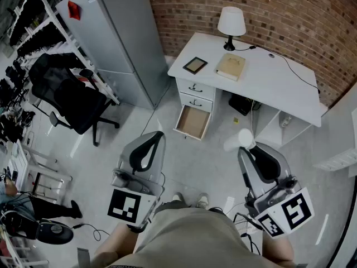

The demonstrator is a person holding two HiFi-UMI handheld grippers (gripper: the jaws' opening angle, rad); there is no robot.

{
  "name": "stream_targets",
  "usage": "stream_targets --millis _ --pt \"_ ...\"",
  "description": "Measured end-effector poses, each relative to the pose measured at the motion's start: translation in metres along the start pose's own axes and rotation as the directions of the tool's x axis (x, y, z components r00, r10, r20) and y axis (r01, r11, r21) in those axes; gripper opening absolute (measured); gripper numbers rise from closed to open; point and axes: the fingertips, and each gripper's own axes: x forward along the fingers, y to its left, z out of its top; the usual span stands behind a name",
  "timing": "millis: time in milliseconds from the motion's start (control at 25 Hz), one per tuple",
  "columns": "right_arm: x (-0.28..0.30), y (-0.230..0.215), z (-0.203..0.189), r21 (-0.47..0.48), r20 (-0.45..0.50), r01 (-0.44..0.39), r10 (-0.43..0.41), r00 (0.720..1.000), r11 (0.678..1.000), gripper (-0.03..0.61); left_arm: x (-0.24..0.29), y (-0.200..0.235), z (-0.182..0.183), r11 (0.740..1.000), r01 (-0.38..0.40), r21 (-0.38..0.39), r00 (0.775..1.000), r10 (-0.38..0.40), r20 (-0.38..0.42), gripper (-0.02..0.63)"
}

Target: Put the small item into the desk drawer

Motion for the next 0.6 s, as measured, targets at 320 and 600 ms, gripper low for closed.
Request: stream_targets --millis 320,600 --pt "0.016 -0.010 -0.004 0.003 -0.003 0.008 -0.008 1.000 1.000 0.069 0.011 0.009 -0.009 1.000 0.001 -0.009 1.000 -0.001 -0.004 0.002" --pt "0.027 -0.017 -0.013 0.008 -0.032 -0.014 0.014 0.999 1.000 0.069 0.022 0.012 -0.014 1.000 -0.011 -0.021 1.000 0.010 -0.010 0.003"
